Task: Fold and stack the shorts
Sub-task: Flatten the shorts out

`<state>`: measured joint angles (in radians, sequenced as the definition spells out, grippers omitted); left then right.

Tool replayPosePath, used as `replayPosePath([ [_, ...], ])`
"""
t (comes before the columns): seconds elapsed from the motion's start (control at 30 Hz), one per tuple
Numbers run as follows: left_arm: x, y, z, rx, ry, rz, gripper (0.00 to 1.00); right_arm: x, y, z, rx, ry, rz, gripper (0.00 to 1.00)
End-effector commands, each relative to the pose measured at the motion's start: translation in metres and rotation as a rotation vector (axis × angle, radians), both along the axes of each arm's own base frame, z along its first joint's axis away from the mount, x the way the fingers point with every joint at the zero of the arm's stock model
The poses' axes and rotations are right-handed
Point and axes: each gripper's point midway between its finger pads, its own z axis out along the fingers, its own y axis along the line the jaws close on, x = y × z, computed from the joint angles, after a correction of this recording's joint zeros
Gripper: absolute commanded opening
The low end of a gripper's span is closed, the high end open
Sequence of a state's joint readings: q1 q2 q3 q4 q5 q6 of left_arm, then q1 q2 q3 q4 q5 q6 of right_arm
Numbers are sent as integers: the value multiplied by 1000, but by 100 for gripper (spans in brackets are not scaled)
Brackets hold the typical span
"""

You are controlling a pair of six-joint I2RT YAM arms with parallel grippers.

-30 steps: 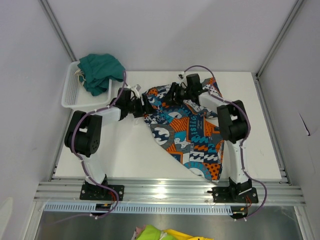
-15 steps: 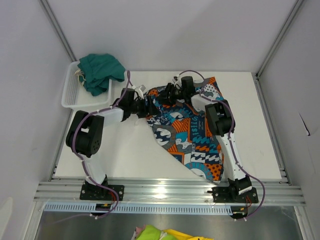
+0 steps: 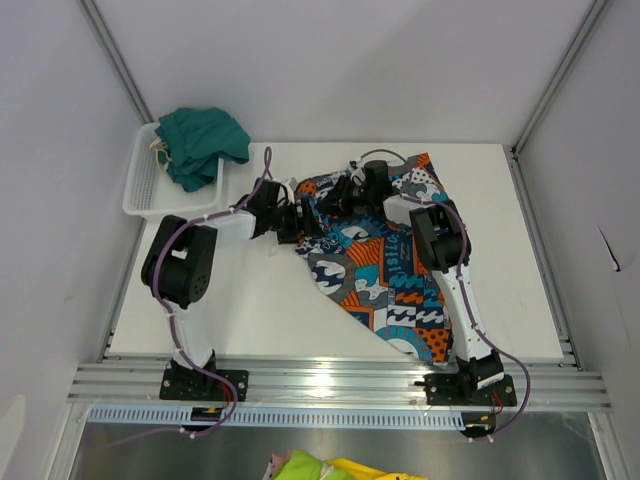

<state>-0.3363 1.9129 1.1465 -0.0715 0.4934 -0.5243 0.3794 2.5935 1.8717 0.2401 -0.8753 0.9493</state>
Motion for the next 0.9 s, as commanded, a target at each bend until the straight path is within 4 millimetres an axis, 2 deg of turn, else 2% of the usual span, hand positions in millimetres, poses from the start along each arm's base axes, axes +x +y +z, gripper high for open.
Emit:
replayPosePath([
  [0.0,-11,-4,-6,57,60,20,79,-7,-2,12,-6,-34,52,27],
  [0.13,-24,-10,-14,65,100,22,78,-20,-9,0,-67,-4,57,23],
  [0.23,-28,-19,-8,25,68,0,76,-27,-12,-10,-75,27,61,19],
  [0.27,-29,-26,4,-12,39,-16,74,-28,-14,-11,-74,35,60,19],
  [0.3,-37,-30,5,-40,32,-36,74,-31,-16,-16,-82,48,59,18],
  [0.33,-35,-40,21,-107,-25,-74,73,-31,-17,-18,-90,53,50,18],
  [0.37,-45,-44,31,-141,-42,-90,73,-30,-20,-20,-92,62,42,17],
  [0.4,-55,-46,30,-161,-45,-106,73,-31,-21,-20,-85,60,45,17],
  [0.43,-58,-53,41,-200,-91,-135,72,-31,-20,-21,-79,71,44,16],
  [0.47,-72,-52,34,-206,-71,-145,72,-31,-21,-21,-75,74,41,16],
  [0.53,-81,-63,51,-254,-130,-186,72,-30,-21,-21,-59,79,38,14],
  [0.57,-94,-62,43,-261,-102,-194,72,-30,-22,-23,-57,84,35,14],
  [0.63,-98,-72,64,-327,-166,-211,72,-29,-23,-23,-47,91,29,12],
  [0.73,-116,-76,60,-361,-203,-217,72,-30,-24,-22,-33,95,28,11],
  [0.8,-118,-81,58,-359,-211,-221,73,-29,-24,-21,-22,92,26,11],
  [0.87,-122,-88,43,-337,-181,-230,74,-30,-25,-21,-15,98,23,10],
])
